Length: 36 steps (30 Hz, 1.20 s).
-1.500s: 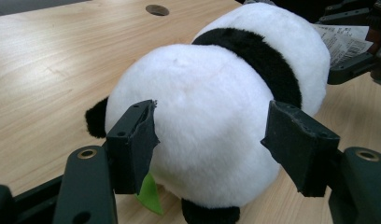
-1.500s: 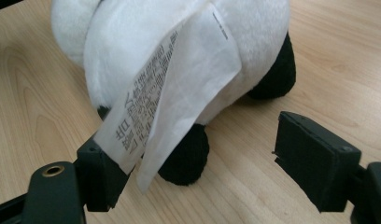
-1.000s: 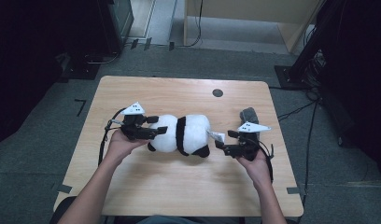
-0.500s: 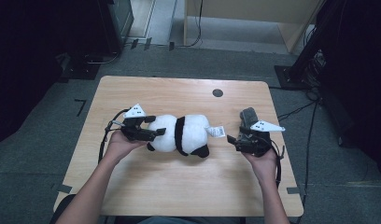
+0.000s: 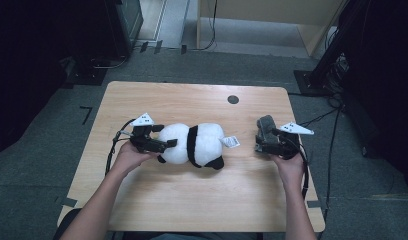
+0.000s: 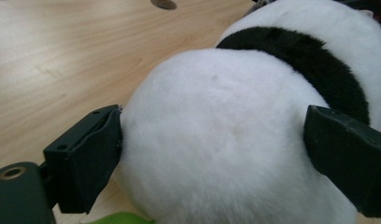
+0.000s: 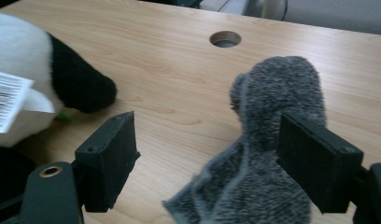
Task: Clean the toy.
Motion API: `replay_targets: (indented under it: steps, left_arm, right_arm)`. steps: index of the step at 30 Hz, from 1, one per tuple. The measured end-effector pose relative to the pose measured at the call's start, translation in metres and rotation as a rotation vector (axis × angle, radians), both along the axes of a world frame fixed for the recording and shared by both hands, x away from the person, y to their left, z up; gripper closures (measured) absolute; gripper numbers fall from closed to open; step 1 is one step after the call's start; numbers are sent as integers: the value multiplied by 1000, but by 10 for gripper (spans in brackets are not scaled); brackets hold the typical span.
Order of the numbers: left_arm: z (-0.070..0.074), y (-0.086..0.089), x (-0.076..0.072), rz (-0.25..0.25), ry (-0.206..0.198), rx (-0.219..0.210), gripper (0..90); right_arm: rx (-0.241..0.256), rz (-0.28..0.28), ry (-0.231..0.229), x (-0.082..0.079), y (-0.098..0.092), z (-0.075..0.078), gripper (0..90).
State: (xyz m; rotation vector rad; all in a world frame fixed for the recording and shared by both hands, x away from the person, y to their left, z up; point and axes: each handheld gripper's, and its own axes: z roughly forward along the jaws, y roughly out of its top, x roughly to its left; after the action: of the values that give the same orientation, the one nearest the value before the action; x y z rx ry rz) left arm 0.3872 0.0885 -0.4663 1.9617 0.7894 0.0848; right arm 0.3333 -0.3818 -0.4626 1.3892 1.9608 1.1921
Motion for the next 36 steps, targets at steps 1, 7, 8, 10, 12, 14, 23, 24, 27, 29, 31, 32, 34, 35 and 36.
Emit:
replay_targets:
  steps: [1,7,8,10,12,14,23,24,27,29,31,32,34,35,36]
  left_arm:
    - [-1,1,0,4,12,1,41]
    - [1,2,-3,19,19,16,34]
    - [2,2,-4,20,12,26,33]
    - [5,2,-6,19,-7,43,33]
    - [7,3,-8,23,-1,54,34]
    - [10,4,-10,31,14,67,35]
    - [9,9,-25,21,-6,98,64]
    - [8,9,-24,16,-4,97,63]
    - [2,10,-19,15,22,45,62]
    - [-3,10,-15,12,48,18,61]
    - [-6,9,-13,5,61,20,44]
    - [-8,9,-13,-3,64,26,43]
    - [-9,9,-12,-10,71,33,45]
    - [-9,9,-12,-14,73,30,63]
    - [-9,9,-12,-13,75,30,71]
  right_arm:
    - [-7,-9,-1,1,-2,-1,208]
    - [-15,-75,-4,11,-19,-9,256]
    - [-12,-80,8,13,-20,-12,256]
    - [-15,-91,26,16,-22,-17,256]
    - [-8,-98,38,20,-24,-21,265]
    - [-3,-99,47,23,-26,-24,284]
    - [3,-97,95,30,-27,-33,322]
    - [5,-97,98,30,-27,-33,327]
    - [9,-99,103,31,-28,-35,348]
    - [-1,-103,101,33,-28,-37,370]
    - [-7,-110,109,34,-29,-39,399]
    - [-18,-116,113,35,-29,-39,410]
    - [-26,-115,119,35,-30,-41,429]
    - [-28,-117,124,35,-30,-41,433]
    - [-24,-117,129,35,-30,-42,443]
